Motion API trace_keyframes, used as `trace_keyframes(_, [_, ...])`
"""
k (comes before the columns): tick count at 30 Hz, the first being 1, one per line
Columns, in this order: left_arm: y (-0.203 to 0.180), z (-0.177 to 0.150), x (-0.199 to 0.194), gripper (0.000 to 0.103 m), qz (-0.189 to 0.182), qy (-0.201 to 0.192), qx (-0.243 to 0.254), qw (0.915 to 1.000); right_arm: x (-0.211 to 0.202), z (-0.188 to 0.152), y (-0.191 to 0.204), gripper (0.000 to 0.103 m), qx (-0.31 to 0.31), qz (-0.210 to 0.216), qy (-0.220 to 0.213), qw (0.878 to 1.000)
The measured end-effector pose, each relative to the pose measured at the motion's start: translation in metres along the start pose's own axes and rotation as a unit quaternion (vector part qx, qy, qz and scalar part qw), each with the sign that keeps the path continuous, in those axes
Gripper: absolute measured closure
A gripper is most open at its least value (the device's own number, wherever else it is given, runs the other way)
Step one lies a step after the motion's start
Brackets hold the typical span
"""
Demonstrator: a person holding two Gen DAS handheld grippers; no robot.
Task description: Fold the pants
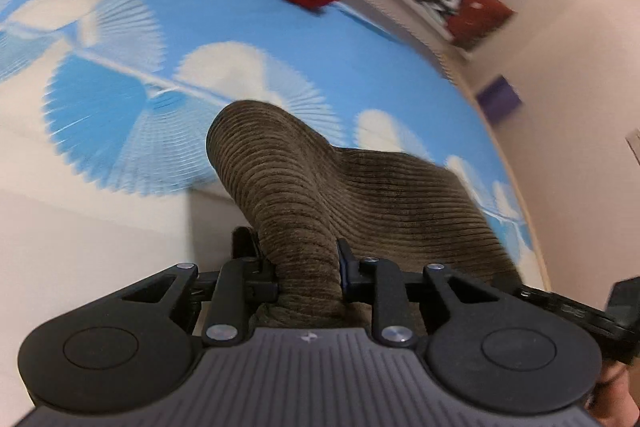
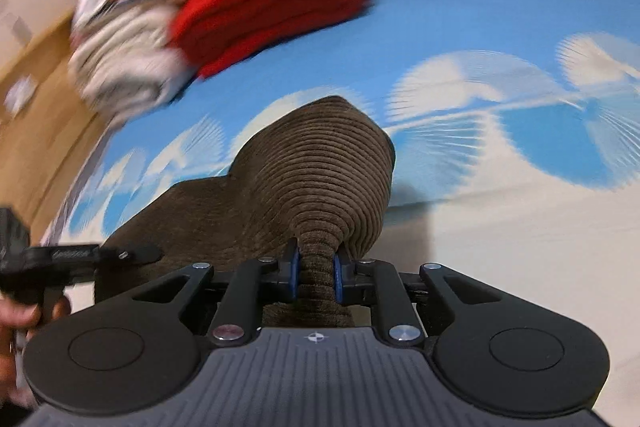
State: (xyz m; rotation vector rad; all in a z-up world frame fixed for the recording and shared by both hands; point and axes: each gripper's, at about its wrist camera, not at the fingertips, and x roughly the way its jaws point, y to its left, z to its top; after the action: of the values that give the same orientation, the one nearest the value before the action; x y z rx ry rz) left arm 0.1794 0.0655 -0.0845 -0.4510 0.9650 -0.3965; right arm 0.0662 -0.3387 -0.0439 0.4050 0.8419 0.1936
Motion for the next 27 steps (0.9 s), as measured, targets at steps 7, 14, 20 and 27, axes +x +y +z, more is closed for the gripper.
trace_keyframes(7, [-0.024, -0.006, -0.004, 0.068, 0.132, -0.032, 0.078, 0.9877, -0.004, -0.009, -0.032, 0.077, -0.038, -0.164, -0.012, 0.986])
trace_keyframes(14, [-0.028, -0.049, 0.044, 0.076, 0.108, 0.143, 0.152, 0.972, 0.021, -0.042, -0.019, 0.078, -0.131, -0.032, 0.134, 0.982])
trace_keyframes(20, [-0.03, -0.05, 0.028, 0.075, 0.119, 0.119, 0.151, 0.9741, 0.041, -0.04, -0.014, 0.078, -0.173, -0.061, 0.17, 0.968])
trace_keyframes(27, [-0.036, -0.044, 0.039, 0.07, 0.123, 0.103, 0.156, 0.9747, 0.05, 0.019, -0.027, 0.027, -0.049, -0.118, 0.003, 0.992])
